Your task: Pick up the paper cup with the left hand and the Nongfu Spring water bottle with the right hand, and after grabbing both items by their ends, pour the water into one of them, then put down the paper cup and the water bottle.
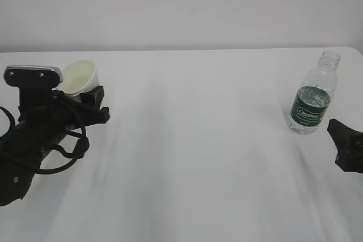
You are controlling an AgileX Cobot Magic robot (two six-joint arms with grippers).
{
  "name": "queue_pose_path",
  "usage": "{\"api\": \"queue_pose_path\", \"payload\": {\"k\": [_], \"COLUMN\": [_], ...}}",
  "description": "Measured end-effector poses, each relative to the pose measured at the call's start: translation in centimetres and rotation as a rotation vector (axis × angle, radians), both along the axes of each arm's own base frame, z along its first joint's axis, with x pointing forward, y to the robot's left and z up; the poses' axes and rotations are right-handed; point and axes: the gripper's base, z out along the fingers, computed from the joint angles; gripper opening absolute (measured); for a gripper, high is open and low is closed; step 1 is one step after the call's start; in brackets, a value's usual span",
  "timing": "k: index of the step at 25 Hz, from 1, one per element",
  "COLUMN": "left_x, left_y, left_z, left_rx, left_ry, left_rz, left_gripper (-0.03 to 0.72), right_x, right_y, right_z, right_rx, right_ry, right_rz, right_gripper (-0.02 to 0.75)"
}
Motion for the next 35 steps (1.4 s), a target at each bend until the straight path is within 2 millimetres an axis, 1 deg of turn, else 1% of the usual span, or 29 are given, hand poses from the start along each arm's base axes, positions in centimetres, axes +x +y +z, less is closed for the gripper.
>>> {"api": "queue_pose_path", "payload": {"k": [6,11,15,20,23,32,35], "left_x": [0.6,0.7,1.6,3.0,3.6,4.0,3.9], "left_y": [1.4,1.9,1.4,0.5,0.2,0.0,0.1], "left_z": [-1.2,-2.7,-3.5,-3.6,-4.0,-4.8,-5.6], "left_rx": [0.021,0.041,0.033,0.019,0.013,-0.009,-0.007], "left_ry": [0.031,0.070,0.076,0.044,0.041,0.053,0.074], "left_rz": [0.037,0.037,0.026,-0.002,-0.001,0.005,0.006], "left_gripper": [0.421,0.421,0.421,0.421,0.421,0.421,0.421], "right_x": [0.0,0.0,0.0,0.0,0.0,0.0,0.0], "right_y": [0.0,0.0,0.0,0.0,0.0,0.0,-0.1], "right_z": [0.0,0.0,0.0,0.0,0.0,0.0,0.0], "right_rx": [0.000,0.000,0.000,0.000,0.000,-0.003,-0.019], "right_ry": [0.000,0.000,0.000,0.000,0.000,0.000,-0.001], "right_rz": [0.000,0.000,0.000,0.000,0.000,0.001,-0.001], "right_gripper": [0.592,0.593,0.593,0.593,0.593,0.592,0.592]}}
